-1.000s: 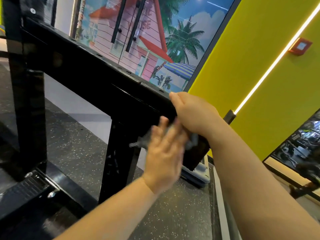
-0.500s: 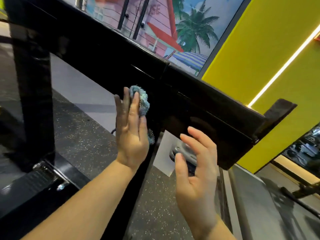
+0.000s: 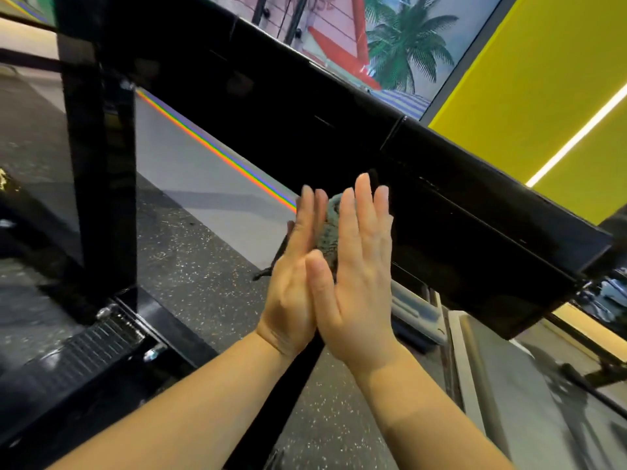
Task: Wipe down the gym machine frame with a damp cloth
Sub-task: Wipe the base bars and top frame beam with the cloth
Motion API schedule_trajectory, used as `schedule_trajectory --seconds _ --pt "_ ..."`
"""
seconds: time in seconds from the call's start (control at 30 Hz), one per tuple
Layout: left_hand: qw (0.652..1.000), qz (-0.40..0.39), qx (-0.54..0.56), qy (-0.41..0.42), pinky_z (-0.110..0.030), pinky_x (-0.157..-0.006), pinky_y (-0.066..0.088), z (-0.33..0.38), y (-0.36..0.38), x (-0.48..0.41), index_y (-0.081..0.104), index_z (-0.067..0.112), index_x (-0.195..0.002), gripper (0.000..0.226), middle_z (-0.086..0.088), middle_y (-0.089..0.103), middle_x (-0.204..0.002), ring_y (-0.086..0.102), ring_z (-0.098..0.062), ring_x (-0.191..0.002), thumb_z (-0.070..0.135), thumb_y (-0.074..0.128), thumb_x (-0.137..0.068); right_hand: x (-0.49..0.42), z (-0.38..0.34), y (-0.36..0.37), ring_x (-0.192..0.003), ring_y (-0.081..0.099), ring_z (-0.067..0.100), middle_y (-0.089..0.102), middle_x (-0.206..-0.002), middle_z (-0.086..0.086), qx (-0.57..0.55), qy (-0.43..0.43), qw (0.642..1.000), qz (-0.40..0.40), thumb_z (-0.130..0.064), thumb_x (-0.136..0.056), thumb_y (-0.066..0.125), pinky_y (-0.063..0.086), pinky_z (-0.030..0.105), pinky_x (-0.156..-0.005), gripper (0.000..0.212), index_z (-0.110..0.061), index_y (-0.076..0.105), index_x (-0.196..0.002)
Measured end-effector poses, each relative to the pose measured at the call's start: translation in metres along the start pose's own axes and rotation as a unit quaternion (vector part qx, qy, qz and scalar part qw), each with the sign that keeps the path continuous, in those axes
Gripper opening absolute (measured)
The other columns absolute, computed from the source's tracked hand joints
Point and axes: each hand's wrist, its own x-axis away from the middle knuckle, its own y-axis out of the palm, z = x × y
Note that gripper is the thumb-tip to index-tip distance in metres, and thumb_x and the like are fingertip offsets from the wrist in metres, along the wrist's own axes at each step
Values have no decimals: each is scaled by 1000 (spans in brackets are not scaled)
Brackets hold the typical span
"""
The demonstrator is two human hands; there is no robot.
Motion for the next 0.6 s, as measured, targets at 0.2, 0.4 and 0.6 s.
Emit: schedule_trajectory --seconds 0.2,0.4,0.6 --pt "933 149 257 -204 -27 -90 47 43 -26 -14 46 20 -133 41 -6 62 -126 58 -18 -118 27 26 -98 -8 2 26 -147 -6 23 13 -155 13 225 -12 974 20 -55 -97 36 -9 43 -118 71 -8 20 -148" --pt "969 38 -123 -212 -25 -59 51 5 -72 -14 70 16 -81 7 -1 68 -83 61 -16 -76 20 66 -86 3 14 6 -145 -9 33 23 -152 19 289 -69 955 26 -1 -88 66 -4 48 -118 64 -11 37 -144" --pt "959 84 -28 -268 -32 -69 46 -18 -74 -24 59 14 -73 22 -6 61 -79 57 -23 -72 23 55 -93 -12 13 1 -137 21 43 36 -145 25 321 -110 940 18 4 -90 58 4 48 -118 45 -3 52 -134"
